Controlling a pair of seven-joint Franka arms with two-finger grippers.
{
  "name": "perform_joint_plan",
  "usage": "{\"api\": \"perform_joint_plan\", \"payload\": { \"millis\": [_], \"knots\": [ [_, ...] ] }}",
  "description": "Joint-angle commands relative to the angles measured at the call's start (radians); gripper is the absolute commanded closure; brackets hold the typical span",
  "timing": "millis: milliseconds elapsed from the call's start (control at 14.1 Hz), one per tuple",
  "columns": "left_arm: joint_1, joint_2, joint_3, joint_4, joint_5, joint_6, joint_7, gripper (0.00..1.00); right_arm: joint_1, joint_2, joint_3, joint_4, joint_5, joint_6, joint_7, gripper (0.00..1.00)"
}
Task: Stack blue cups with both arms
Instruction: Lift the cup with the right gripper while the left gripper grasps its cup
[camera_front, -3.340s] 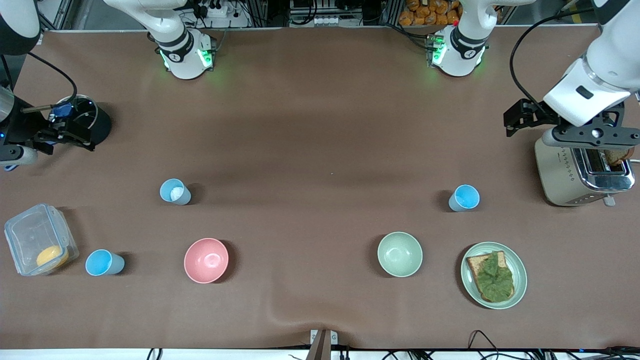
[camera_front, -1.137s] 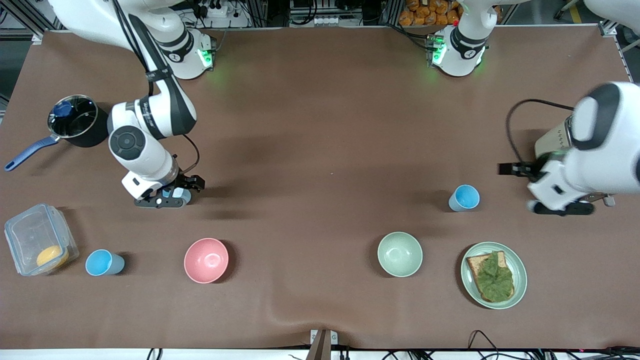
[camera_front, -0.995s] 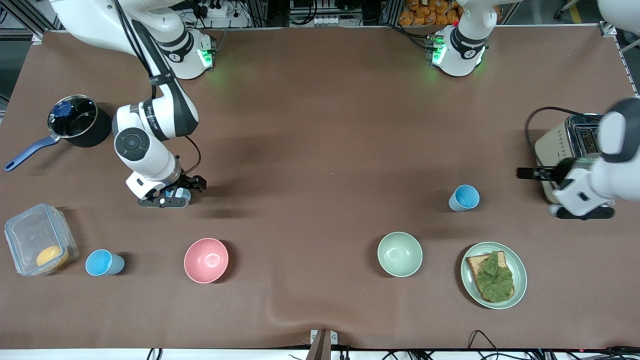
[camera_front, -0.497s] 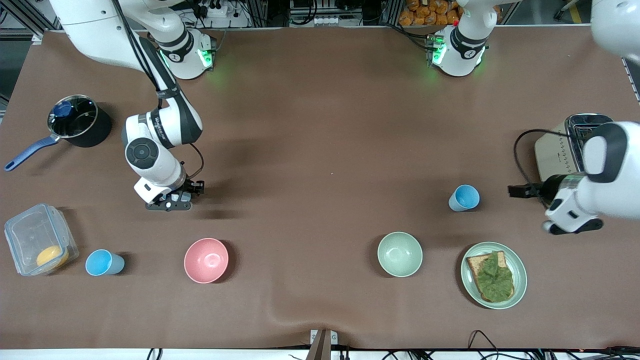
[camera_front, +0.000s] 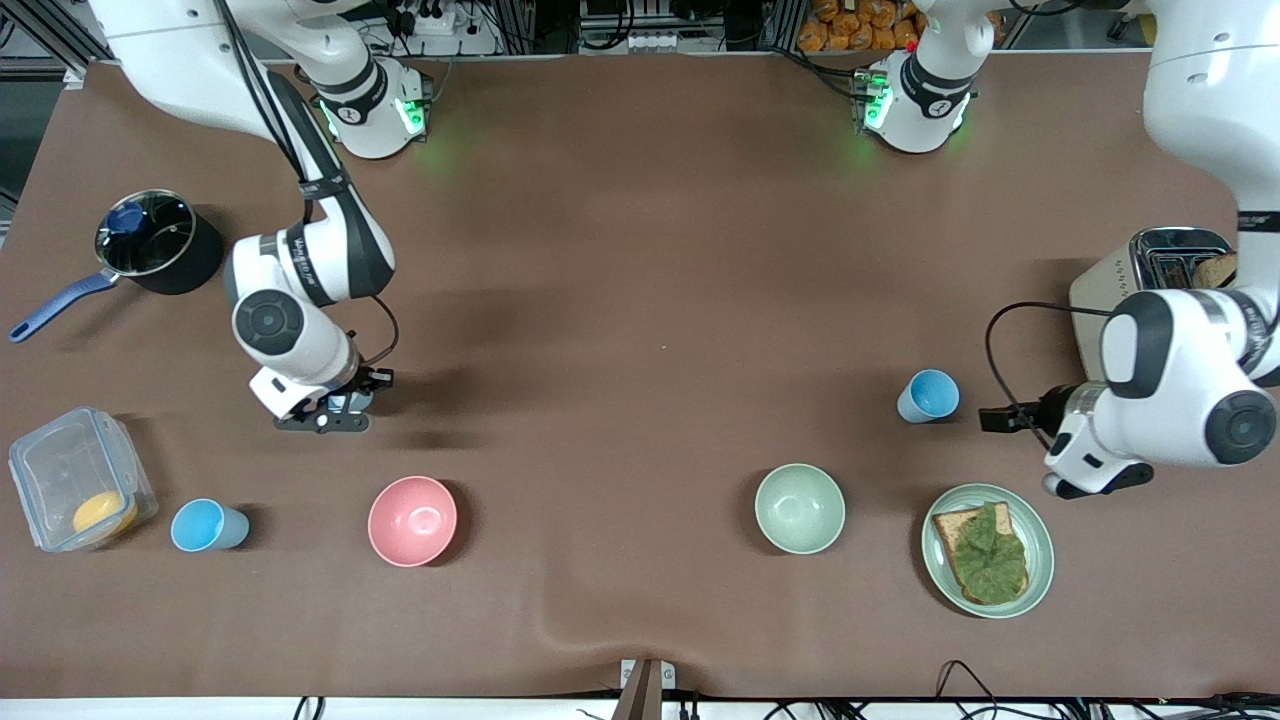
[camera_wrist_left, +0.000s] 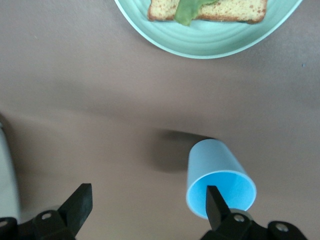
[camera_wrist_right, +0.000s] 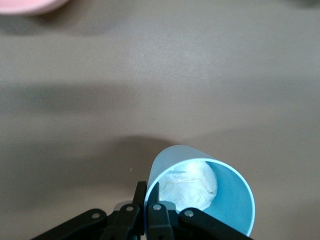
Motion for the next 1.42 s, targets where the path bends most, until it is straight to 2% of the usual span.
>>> {"api": "perform_joint_plan", "payload": {
  "millis": [0, 142, 284, 426, 711, 853, 995, 1066, 1350],
  "knots": [
    [-0.060, 0.000, 0.000, -0.012, 0.053, 0.013, -0.132, 0.00, 0.027, 0.001, 0.018, 0.181, 0.002, -0.254, 0.034, 1.00],
    [-0.066, -0.004, -0.002, -0.027, 0.054, 0.016, -0.159, 0.00, 0.099, 0.000, 0.020, 0.253, 0.060, -0.351, 0.117, 1.00],
    [-0.060, -0.020, -0.003, -0.074, 0.053, 0.064, -0.162, 0.00, 0.171, 0.003, 0.020, 0.290, 0.171, -0.362, 0.227, 1.00],
    [-0.059, -0.063, -0.005, -0.151, 0.053, 0.117, -0.183, 0.00, 0.266, 0.023, 0.020, 0.318, 0.219, -0.345, 0.389, 1.00],
    [-0.056, -0.086, -0.006, -0.211, 0.050, 0.170, -0.196, 0.00, 0.441, 0.112, 0.017, 0.424, 0.201, -0.301, 0.695, 1.00],
    [-0.056, -0.096, -0.006, -0.241, 0.047, 0.200, -0.217, 0.00, 0.474, 0.135, 0.018, 0.447, 0.206, -0.290, 0.798, 1.00],
    [-0.057, -0.125, -0.006, -0.304, 0.048, 0.258, -0.225, 0.00, 0.529, 0.172, 0.017, 0.447, 0.200, -0.195, 0.898, 1.00],
    [-0.054, -0.138, -0.008, -0.335, 0.048, 0.287, -0.225, 0.00, 0.546, 0.195, 0.014, 0.447, 0.194, -0.155, 0.935, 1.00],
    [-0.056, -0.165, -0.008, -0.369, 0.045, 0.295, -0.228, 0.00, 0.586, 0.236, 0.015, 0.447, 0.109, -0.146, 0.979, 1.00]
  ]
}}
